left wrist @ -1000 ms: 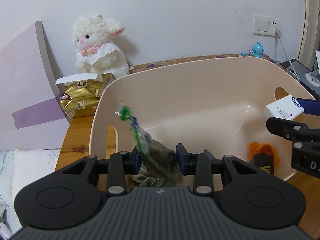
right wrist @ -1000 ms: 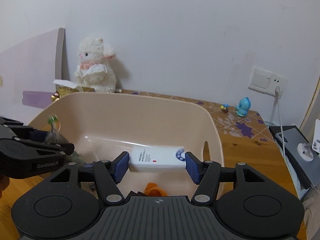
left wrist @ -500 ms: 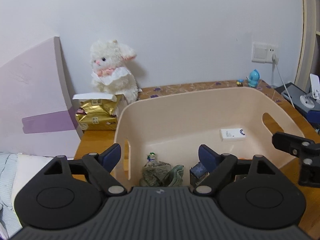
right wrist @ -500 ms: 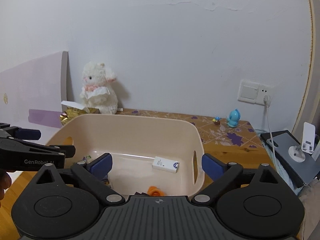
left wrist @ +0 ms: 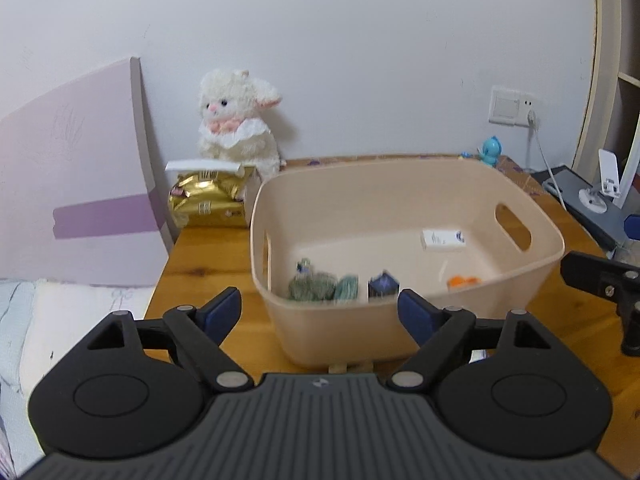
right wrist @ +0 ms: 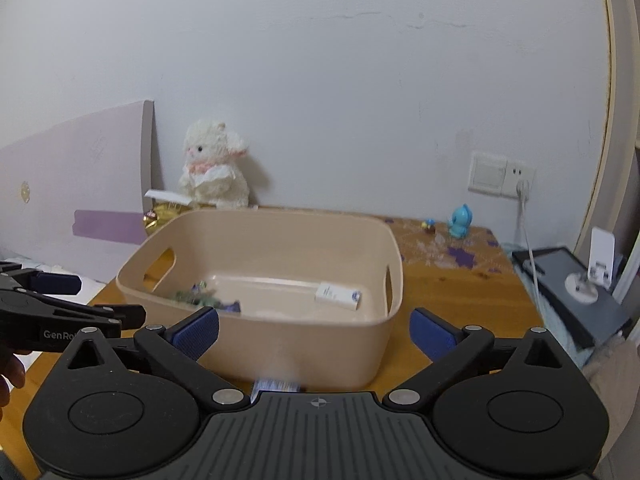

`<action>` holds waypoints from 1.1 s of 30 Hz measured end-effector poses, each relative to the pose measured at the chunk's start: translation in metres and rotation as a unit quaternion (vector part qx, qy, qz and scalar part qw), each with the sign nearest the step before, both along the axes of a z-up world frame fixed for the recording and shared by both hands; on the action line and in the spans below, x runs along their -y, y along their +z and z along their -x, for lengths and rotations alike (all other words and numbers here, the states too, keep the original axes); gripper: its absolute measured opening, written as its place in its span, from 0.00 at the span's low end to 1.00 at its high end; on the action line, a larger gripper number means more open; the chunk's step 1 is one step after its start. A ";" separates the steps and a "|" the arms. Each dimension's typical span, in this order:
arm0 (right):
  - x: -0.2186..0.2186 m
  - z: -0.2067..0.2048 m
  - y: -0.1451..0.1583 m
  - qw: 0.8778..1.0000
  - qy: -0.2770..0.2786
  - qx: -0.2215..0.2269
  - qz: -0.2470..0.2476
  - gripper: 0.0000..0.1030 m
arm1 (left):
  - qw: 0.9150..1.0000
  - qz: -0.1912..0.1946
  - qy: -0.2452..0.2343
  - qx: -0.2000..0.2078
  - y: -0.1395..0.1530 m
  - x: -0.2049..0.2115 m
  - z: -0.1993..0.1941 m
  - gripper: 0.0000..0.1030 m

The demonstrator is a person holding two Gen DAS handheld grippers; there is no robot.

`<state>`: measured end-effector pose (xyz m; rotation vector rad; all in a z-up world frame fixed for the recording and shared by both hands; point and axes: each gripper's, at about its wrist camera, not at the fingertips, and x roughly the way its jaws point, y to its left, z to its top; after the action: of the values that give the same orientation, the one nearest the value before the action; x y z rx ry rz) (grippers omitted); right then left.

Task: Organize objects
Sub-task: 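Grasp the hair clip with the left tool while the right tool grasps the blue-and-white box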

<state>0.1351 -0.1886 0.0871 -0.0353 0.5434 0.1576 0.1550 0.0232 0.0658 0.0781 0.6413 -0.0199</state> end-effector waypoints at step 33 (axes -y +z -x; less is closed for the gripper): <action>-0.023 -0.054 -0.127 0.986 0.023 -0.164 0.023 1.00 | 0.988 0.060 0.032 -0.136 -0.116 -0.013 -0.021 0.89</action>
<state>0.1895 -0.1651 -0.0397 -0.0681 0.8763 0.1981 0.1760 0.0364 -0.0497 -0.0634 0.9136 -0.0075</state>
